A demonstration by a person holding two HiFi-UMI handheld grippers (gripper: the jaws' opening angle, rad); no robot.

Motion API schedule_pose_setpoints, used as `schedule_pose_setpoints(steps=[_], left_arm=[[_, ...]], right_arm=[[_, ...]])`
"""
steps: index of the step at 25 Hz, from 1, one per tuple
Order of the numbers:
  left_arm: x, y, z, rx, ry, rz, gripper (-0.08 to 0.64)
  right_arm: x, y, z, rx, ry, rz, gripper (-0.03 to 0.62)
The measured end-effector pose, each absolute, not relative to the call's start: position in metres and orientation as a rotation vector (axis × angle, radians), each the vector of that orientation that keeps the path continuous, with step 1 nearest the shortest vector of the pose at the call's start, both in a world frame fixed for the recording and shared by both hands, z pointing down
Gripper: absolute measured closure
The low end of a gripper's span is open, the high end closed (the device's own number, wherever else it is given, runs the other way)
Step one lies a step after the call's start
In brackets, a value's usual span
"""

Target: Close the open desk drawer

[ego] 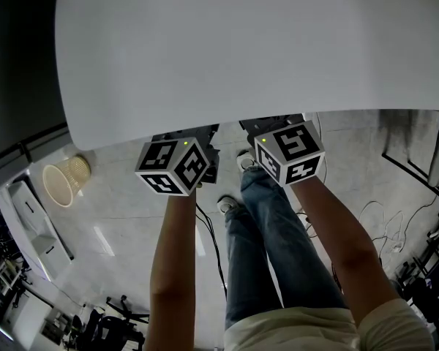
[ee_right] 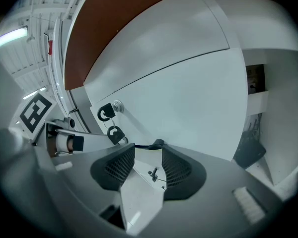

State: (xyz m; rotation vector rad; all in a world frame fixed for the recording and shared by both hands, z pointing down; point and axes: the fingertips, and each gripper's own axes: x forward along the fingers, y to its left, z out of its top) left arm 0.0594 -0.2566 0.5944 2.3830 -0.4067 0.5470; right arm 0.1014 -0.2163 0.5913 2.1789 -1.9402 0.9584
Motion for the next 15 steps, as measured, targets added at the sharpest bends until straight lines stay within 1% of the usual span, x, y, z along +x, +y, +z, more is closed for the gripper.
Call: schedule_pose_setpoints(steps=[15], left_arm=[[0.066,-0.271,0.596,2.404,-0.437,0.532,0.325]], right_arm=[[0.109,-0.231,0.593,2.200,-1.951,0.903,0.416]])
